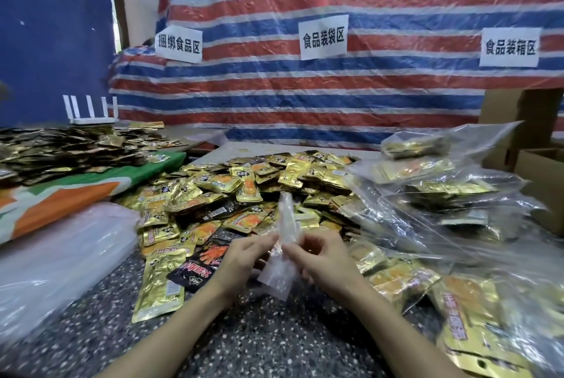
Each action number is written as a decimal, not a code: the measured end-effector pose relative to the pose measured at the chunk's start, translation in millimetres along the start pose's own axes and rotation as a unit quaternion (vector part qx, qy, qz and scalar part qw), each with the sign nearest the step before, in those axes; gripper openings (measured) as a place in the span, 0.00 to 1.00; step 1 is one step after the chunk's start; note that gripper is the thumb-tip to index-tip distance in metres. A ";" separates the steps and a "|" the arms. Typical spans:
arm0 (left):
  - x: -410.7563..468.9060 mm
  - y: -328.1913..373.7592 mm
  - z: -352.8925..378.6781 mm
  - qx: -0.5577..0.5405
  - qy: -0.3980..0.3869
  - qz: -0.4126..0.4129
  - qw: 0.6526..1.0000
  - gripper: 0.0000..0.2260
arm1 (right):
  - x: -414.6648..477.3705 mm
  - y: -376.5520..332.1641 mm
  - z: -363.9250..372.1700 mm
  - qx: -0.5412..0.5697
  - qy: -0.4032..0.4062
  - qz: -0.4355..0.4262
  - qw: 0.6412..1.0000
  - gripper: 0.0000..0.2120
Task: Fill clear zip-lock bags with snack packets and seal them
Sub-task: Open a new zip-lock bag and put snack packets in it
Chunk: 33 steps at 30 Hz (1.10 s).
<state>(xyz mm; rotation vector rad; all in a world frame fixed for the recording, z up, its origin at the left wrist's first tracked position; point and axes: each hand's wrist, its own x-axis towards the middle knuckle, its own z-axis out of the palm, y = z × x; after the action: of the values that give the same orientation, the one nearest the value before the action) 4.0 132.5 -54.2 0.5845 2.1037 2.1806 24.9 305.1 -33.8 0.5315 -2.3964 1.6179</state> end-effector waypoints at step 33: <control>19.0 30.2 -30.7 -0.020 0.172 -0.009 0.985 0.07 | 4.3 -4.5 -24.9 0.188 0.109 -0.039 0.975 0.10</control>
<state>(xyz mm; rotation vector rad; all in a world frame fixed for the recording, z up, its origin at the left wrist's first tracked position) -16.3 106.7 -20.5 0.1917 2.1985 2.4554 22.0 325.9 -18.9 0.4701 -1.8997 1.9902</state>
